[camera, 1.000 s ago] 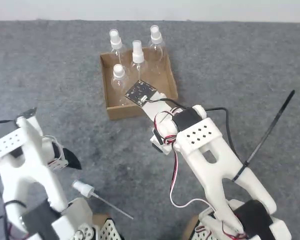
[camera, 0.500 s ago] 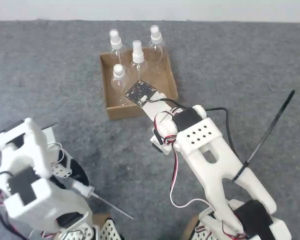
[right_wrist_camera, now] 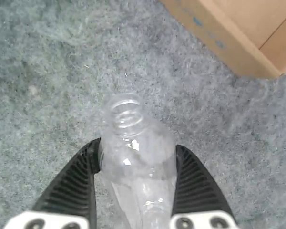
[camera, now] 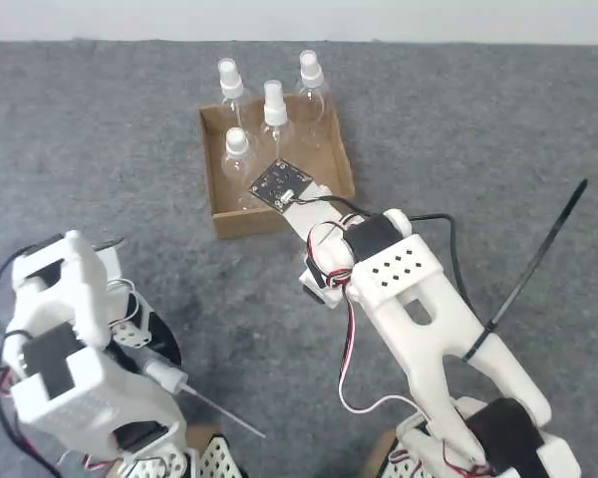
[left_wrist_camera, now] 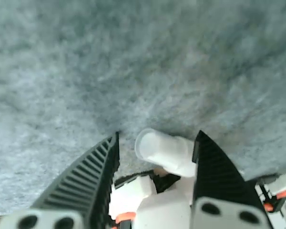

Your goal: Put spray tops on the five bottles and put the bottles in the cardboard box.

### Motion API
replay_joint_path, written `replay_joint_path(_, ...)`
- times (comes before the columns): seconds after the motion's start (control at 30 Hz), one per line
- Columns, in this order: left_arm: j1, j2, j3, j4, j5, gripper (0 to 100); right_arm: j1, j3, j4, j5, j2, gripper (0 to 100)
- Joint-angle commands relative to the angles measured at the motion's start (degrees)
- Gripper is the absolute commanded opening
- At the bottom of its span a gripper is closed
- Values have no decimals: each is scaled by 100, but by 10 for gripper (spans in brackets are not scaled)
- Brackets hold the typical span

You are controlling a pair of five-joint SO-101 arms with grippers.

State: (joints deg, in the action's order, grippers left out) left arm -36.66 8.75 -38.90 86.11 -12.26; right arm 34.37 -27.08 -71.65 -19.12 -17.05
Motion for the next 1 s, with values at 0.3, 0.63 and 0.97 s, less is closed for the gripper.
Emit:
replay_joint_path(0.3, 967, -79, 75, -105, 589, 157, -92, 44, 57, 0, -347, 6)
replay_joint_path(0.63, 1996, -88, 356, -88, 1336, 152, -101, 44, 31, 0, -391, 6)
replay_joint_path(0.97, 2470, -97, 1165, 141, 1881, 152, -374, 79, 31, 0, -409, 7)
